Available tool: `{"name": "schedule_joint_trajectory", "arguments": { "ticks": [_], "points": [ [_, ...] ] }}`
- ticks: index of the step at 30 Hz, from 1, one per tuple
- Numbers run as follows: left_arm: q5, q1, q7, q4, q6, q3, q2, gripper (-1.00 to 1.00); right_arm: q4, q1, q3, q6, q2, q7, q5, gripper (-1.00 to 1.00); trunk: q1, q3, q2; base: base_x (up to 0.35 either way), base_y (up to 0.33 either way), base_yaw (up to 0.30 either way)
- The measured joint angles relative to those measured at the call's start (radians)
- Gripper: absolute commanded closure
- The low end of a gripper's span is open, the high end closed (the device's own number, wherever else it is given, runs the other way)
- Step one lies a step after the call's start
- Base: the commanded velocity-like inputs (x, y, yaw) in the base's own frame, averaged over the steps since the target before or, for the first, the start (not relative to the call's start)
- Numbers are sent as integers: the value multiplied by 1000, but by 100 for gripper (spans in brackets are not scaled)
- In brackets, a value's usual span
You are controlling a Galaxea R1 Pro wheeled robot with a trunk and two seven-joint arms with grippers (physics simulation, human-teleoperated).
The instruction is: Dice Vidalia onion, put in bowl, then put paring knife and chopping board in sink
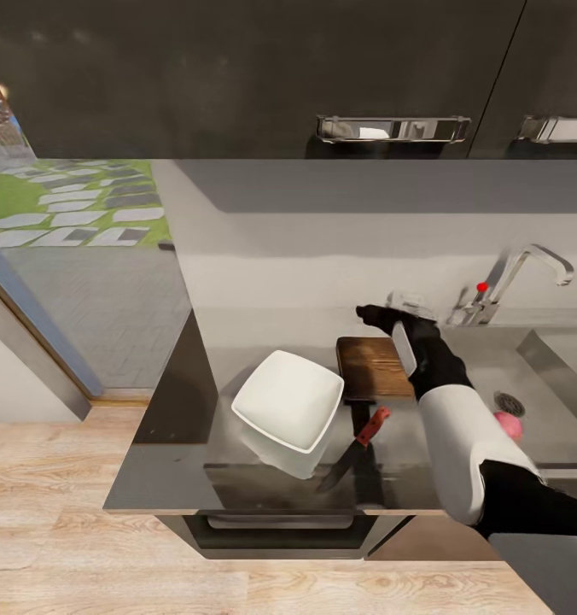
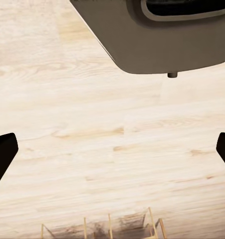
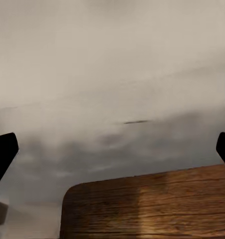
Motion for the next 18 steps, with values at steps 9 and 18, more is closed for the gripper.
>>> {"name": "schedule_joint_trajectory", "arguments": {
  "ticks": [9, 18],
  "points": [
    [0, -9, 1, 0, 0, 0, 0, -100, -206, 180, 2, -119, 1, 83, 18, -100, 0, 0, 0, 0, 0, 0],
    [0, -15, 1, 0, 0, 0, 0, -100, -543, 415, 1, -138, 6, 152, 21, -100, 0, 0, 0, 0, 0, 0]
  ]
}}
